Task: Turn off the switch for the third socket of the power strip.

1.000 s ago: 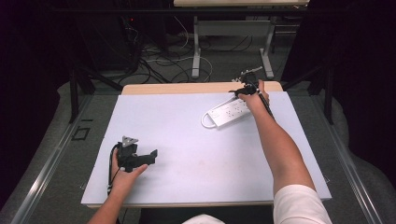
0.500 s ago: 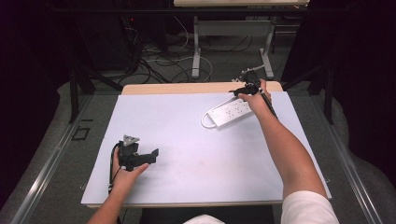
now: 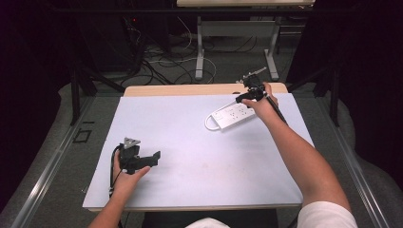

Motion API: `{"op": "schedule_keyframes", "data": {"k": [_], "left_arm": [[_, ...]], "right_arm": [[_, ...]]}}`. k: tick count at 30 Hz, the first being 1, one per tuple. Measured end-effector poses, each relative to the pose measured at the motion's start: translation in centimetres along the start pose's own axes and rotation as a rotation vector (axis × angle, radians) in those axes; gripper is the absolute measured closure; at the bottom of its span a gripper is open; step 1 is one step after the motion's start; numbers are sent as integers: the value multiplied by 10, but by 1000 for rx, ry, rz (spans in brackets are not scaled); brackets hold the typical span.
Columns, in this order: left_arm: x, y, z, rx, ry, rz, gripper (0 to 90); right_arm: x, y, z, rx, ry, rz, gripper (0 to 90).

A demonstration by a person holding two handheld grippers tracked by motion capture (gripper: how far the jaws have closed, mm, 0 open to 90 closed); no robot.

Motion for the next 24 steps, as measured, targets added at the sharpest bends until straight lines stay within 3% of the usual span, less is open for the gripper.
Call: {"op": "schedule_keyframes", "data": {"k": [4,11,24], "left_arm": [[0,2,-1,4,-3,-2,27],[0,5,-3,2,-2,-2,27],[-1,5,-2,9,-11,3,27]], "right_arm": [[5,7,-5,14,24,2,132],[10,21,-15,-16,13,52,41],[14,52,-29,-85,19,105,3]]}}
Point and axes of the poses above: each handheld gripper's, and its own axes: y roughly backward along the jaws, z roughly out of its top, x roughly to its left, the point moved 5 cm from there along -y, roughly forward along the jaws, and after that the axes turned 11 degrees about -z, right-handed, at the moved point
